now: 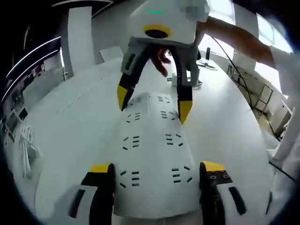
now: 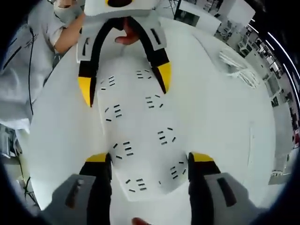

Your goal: Straighten the power strip on the desk, plug the charger into it

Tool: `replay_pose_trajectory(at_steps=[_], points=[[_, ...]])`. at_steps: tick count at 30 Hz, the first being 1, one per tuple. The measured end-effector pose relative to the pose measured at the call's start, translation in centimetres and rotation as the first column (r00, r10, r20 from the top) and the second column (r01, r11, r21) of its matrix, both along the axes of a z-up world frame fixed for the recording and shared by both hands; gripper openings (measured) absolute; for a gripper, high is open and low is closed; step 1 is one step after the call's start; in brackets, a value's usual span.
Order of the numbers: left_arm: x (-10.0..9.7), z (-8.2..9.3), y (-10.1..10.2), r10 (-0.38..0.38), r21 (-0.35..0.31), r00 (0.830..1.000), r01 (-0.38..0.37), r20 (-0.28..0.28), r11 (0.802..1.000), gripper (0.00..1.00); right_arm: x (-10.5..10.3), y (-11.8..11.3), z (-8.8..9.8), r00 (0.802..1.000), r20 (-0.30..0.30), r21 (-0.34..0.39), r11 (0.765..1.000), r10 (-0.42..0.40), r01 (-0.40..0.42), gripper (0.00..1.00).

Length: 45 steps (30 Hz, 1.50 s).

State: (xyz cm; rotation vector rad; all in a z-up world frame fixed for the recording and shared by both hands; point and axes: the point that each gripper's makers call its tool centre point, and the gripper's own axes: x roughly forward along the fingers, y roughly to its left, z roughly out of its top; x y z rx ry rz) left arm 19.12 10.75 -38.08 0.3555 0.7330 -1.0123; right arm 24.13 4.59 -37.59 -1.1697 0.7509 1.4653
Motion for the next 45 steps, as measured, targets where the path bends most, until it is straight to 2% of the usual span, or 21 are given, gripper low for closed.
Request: replay_pose_trajectory(at_steps=[8, 21, 26, 37, 45], points=[[-0.1, 0.0, -0.1, -0.026, 0.008, 1.000, 0.026, -0.001, 1.000, 0.75, -0.2, -0.2, 0.0, 1.000, 0.007, -0.010, 1.000, -0.012, 0.012, 0.64], [-0.8, -0.1, -0.3, -0.092, 0.029, 0.996, 0.092, -0.003, 0.995, 0.75, -1.7, -1.0, 0.0, 0.990, 0.012, -0.002, 0.990, -0.141, 0.141, 0.63], [-1.1, -0.1, -0.5, -0.135, 0.028, 0.991, 0.134, -0.001, 0.991, 0.75, -2.6, -1.4, 0.0, 0.978, 0.019, -0.031, 0.977, -0.209, 0.210, 0.63], [-1.4, -0.1, -1.0, -0.175, 0.037, 0.985, 0.175, -0.004, 0.984, 0.75, -4.0, -1.8, -0.1, 0.953, 0.022, -0.035, 0.953, -0.301, 0.302, 0.63], [-1.8, -0.1, -1.3, -0.262, 0.048, 0.965, 0.262, -0.007, 0.964, 0.75, -5.4, -2.2, -0.1, 0.924, 0.030, -0.046, 0.923, -0.381, 0.382, 0.63]])
